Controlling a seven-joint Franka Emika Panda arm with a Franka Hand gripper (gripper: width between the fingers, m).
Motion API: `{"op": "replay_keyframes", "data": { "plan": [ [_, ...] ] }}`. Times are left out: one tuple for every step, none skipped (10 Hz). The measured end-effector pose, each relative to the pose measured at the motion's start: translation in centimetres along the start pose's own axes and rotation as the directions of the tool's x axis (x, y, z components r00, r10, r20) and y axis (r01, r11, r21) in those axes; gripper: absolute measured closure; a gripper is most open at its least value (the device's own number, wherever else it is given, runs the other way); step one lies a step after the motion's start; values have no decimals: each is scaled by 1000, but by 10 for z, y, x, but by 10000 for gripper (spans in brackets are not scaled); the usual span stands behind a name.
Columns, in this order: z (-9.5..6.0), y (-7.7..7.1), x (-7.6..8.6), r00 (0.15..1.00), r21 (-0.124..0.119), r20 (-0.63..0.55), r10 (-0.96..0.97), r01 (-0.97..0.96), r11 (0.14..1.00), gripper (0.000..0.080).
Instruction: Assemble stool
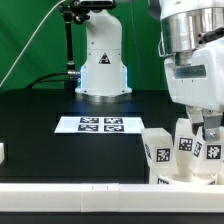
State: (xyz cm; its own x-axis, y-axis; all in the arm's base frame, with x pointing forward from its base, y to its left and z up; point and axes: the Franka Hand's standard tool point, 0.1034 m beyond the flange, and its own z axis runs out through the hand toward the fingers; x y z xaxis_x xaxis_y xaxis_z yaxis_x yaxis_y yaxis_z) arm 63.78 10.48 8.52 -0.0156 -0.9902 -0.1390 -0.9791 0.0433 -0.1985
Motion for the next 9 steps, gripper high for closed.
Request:
{"op": "replay_keyframes", "data": {
  "plan": [
    [0,0,0,1000,0,2,21,-21,1000,459],
    [0,0,1,998,2,10,68,-68,998,459],
    [-1,-1,4,995,3,17,95,-95,995,459],
    [-1,-1,4,994,4,21,112,-112,994,459],
    [0,0,2,991,3,25,129,-129,992,459],
    [0,0,2,993,3,25,119,-119,993,344],
    [0,0,2,993,3,25,116,-116,993,221],
    [-3,-2,0,998,0,29,49,-49,999,221],
    [-9,-5,-5,999,-8,39,19,-19,1000,162]
  ]
}}
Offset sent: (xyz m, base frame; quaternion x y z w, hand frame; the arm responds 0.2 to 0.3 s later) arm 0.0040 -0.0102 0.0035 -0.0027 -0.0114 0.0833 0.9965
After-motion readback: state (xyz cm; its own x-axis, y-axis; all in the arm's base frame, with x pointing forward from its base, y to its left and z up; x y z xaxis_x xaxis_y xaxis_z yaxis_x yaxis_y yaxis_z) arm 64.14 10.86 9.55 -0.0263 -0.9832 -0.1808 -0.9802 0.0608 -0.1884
